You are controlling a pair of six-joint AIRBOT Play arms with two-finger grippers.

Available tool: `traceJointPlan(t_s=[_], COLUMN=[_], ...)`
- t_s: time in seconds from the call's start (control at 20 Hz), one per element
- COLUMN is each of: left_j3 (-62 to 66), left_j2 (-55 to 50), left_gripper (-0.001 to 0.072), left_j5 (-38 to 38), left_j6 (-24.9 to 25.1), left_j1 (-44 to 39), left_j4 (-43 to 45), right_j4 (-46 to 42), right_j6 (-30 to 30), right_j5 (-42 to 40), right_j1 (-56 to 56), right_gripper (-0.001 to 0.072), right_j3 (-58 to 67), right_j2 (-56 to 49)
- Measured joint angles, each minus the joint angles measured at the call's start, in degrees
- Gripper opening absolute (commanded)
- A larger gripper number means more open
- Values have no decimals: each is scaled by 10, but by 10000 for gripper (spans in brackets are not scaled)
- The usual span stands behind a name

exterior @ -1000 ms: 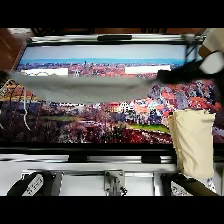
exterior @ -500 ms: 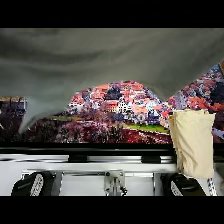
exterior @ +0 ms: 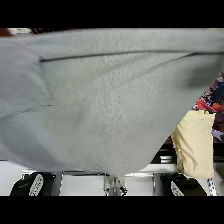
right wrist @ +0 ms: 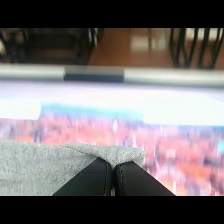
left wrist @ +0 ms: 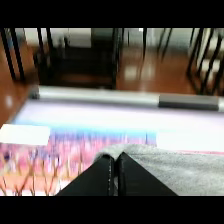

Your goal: Fold the shirts.

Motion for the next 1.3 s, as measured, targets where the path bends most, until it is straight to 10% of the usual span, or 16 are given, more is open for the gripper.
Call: traceJointPlan(t_s=[0.3,0.85,1.3], left_j3=[-134,-147,-153], left_j2=[-157,-480,-520], left_gripper=[41,42,42], left_j5=[6,266,26], left_j6=[46,46,65], left_j1=[-39,-134,-94], left_j4=[5,-55,-42], right_j4=[-10,68,50], right_j6=[8,26,32], right_j5=[-38,-359,-155], right_j1=[0,-1,-25], right_gripper=[68,68,69], right_j3=[-122,-153,-154], right_j2=[-198,-457,-463])
